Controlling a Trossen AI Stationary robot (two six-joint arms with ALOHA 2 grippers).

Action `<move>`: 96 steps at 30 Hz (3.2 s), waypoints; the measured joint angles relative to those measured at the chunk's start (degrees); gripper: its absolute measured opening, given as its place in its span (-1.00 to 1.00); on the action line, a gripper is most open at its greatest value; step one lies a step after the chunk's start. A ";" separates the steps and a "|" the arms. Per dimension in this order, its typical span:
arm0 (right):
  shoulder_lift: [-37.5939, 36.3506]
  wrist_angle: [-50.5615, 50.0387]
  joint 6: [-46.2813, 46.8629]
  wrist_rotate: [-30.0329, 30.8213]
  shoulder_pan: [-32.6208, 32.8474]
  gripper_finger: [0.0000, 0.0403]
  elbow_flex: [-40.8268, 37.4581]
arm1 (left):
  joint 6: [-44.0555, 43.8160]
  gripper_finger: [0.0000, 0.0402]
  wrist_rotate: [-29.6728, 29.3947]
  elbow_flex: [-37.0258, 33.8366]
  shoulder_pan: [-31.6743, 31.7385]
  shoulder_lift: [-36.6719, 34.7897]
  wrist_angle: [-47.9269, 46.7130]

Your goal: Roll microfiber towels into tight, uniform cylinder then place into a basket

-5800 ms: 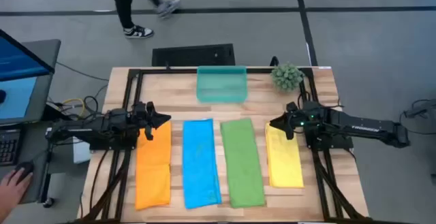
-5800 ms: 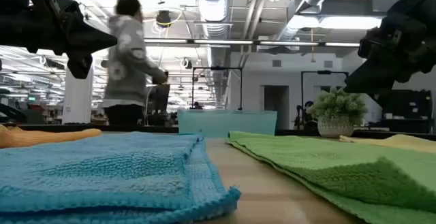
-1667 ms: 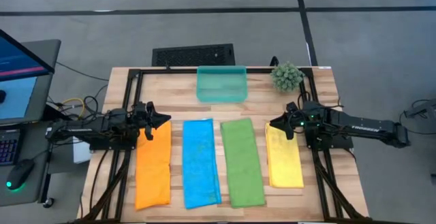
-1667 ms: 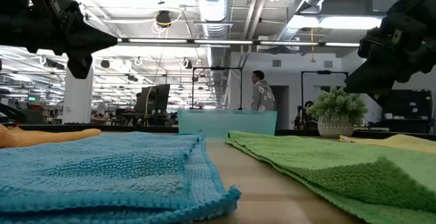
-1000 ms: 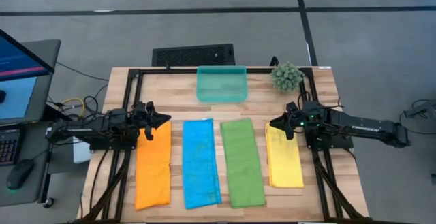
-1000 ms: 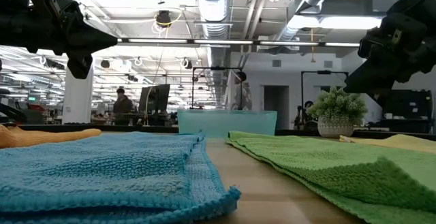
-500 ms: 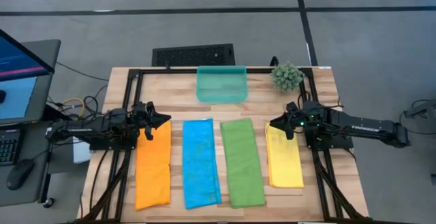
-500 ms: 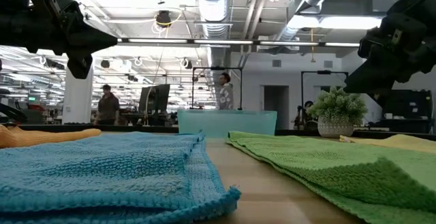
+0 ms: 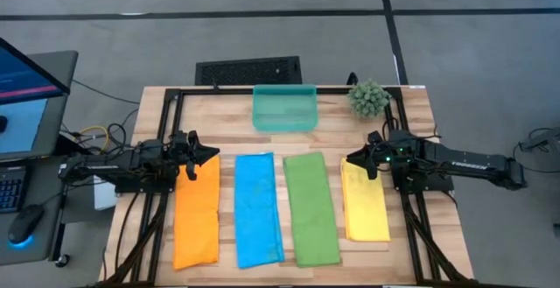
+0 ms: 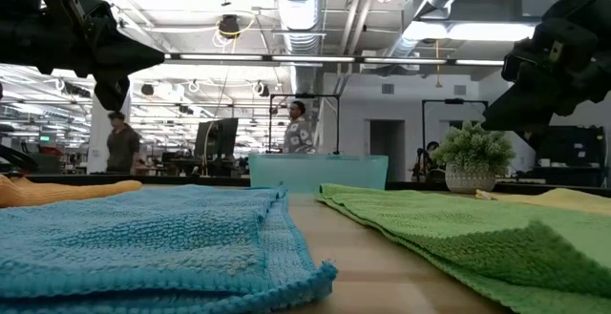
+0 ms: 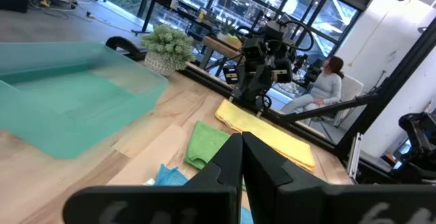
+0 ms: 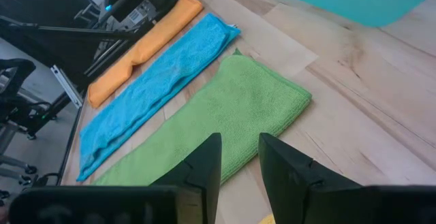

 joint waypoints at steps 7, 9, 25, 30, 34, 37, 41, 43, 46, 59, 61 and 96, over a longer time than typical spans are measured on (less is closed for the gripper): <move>0.00 0.00 -0.01 0.00 0.00 -0.39 0.01 | 0.00 -1.00 0.00 -0.02 -0.01 0.01 -0.01; 0.02 0.00 -0.01 0.00 -0.02 -0.39 0.01 | 0.00 -1.00 0.01 -0.01 -0.01 -0.01 -0.01; 0.00 0.00 0.00 0.00 -0.02 -0.39 -0.01 | 0.00 -1.00 0.01 0.00 0.00 -0.01 -0.01; 0.00 0.00 0.00 0.00 -0.02 -0.39 0.01 | 0.00 -1.00 0.02 -0.02 0.00 0.01 -0.01; 0.01 0.00 0.00 0.00 -0.02 -0.39 0.00 | 0.00 -1.00 0.01 -0.02 0.01 0.00 -0.01; 0.02 0.00 0.00 0.00 0.00 -0.39 0.01 | 0.00 -1.00 0.00 -0.02 -0.01 0.00 -0.01; 0.00 0.00 0.01 0.00 -0.02 -0.39 -0.01 | 0.00 -1.00 0.00 -0.02 0.00 -0.01 0.00; 0.00 0.00 -0.01 0.00 0.00 -0.39 0.00 | 0.00 -1.00 0.01 -0.02 -0.01 -0.01 -0.01; 0.00 0.00 0.01 0.00 -0.02 -0.39 -0.01 | 0.00 -1.00 0.01 0.00 0.01 0.01 0.00; 0.01 0.00 0.00 0.00 0.00 -0.39 0.00 | 0.00 -1.00 0.02 0.00 -0.01 0.01 0.01; 0.01 0.00 0.01 0.00 -0.01 -0.39 -0.01 | 0.00 -1.00 0.01 0.00 -0.01 0.01 -0.01; 0.02 0.00 -0.01 0.00 0.00 -0.39 0.01 | 6.01 -0.85 5.57 -0.04 -0.01 -0.01 -0.37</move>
